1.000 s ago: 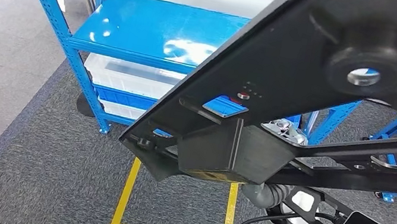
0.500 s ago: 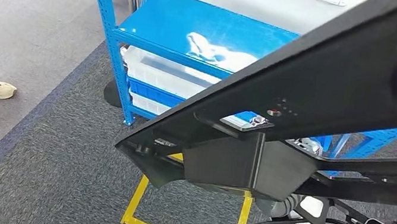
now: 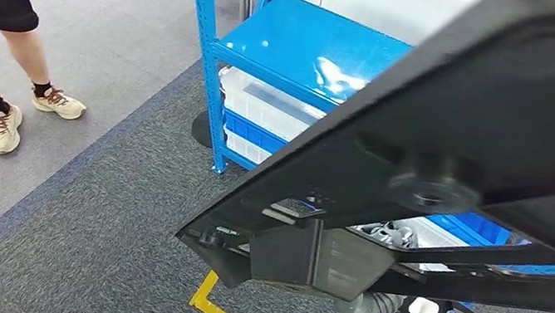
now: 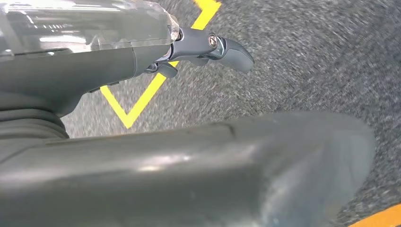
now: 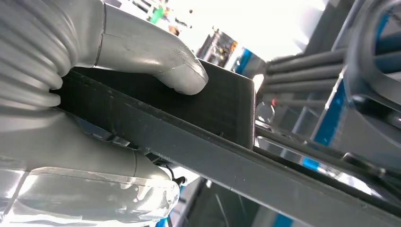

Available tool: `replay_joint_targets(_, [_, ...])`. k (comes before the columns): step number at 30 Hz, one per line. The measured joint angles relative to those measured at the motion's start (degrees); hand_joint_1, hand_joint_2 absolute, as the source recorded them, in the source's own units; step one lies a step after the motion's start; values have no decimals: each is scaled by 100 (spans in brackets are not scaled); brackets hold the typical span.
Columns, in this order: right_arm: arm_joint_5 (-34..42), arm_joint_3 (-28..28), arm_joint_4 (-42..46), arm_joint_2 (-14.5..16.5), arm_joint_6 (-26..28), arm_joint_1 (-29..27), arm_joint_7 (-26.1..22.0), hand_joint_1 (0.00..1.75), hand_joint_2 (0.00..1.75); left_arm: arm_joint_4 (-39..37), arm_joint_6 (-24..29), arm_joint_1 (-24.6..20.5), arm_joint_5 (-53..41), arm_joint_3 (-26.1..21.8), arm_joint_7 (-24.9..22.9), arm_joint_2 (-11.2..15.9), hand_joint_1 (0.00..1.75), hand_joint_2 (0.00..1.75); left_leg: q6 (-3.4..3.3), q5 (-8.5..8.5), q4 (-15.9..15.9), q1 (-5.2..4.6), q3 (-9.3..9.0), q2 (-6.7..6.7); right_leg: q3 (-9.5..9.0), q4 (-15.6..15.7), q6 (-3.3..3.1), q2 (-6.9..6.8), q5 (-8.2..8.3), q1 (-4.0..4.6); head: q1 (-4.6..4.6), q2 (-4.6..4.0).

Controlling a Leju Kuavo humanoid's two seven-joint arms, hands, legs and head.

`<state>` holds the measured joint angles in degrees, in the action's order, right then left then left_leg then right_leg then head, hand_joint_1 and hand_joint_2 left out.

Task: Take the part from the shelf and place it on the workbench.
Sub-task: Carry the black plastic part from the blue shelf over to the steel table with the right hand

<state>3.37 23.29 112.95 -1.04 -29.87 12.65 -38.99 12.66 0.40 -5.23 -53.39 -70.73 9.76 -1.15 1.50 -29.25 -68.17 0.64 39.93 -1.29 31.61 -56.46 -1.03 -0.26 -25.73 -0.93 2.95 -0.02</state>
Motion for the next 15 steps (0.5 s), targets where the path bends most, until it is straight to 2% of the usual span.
replay_joint_targets(1, [-52, -1, -5, 21, -4, -45, 0, 175, 175, 0, 2, -2, 2, 1, 2, -15, 0, 0, 25, -126, -335, 20, 161, 43, 1, -6, -4, -85, -8, 6, 1, 0])
replay_joint_targets(2, [-86, -1, -15, 41, -2, -78, 0, 175, 175, 0, 4, 5, 3, 2, 5, -36, 0, 0, 46, -154, -508, 41, 242, 60, 2, -14, -2, -164, -18, 9, 1, 0])
replay_joint_targets(3, [-103, 1, -25, 61, 8, -94, 0, 175, 175, 0, 5, 16, 3, 2, 9, -57, 0, 0, 63, -77, -465, 59, 209, 79, 2, -26, 7, -235, -31, 9, 1, 0])
replay_joint_targets(4, [-107, 1, -31, 77, 28, -99, 0, 175, 175, 0, 8, 24, 4, 2, 16, -73, 0, 0, 72, 90, -191, 73, 55, 120, -2, -43, 22, -301, -48, 8, 1, 0])
replay_joint_targets(5, [-102, 1, -32, 90, 56, -99, 0, 175, 175, 0, 11, 25, 6, 1, 28, -84, 0, 0, 73, 268, 226, 80, -173, 217, -11, -64, 44, -366, -71, 8, 1, 0])
replay_joint_targets(7, [-74, -5, -5, 105, 107, -99, 0, 175, 175, 0, 17, 9, 15, 0, 52, -99, 0, 0, 7, 465, 872, 48, -527, 404, -26, -99, 103, -475, -114, 34, 1, 0])
replay_joint_targets(8, [-57, -10, 15, 112, 120, -99, 0, 175, 175, 0, 18, 4, 19, 0, 61, -105, 0, 0, -37, 475, 998, 26, -588, 445, -34, -107, 135, -518, -127, 48, 0, 0])
replay_joint_targets(10, [-37, -21, 43, 129, 127, -98, 0, 175, 175, 0, 19, 18, 21, 0, 67, -114, 0, 0, -127, 474, 1011, 2, -571, 356, -52, -101, 201, -599, -135, 57, -1, 0])
replay_joint_targets(11, [-33, -25, 51, 138, 128, -97, 0, 175, 175, 0, 19, 31, 21, 0, 67, -118, 0, 0, -162, 487, 1028, 8, -571, 302, -59, -116, 237, -583, -159, 45, -1, 0])
replay_joint_targets(13, [5, -43, 78, 150, 100, -104, 0, 175, 175, 0, 20, 33, 36, 0, 74, -130, 0, 0, -236, 520, 1066, 29, -574, 200, 46, -380, 287, -370, -365, 17, -1, 0])
replay_joint_targets(15, [101, -116, 114, 154, -32, -134, -1, 175, 175, 0, 21, 15, 61, 0, 101, -138, 0, 0, -282, 540, 1076, 28, -562, 90, 374, -1080, 299, -98, -748, 8, -2, 0])
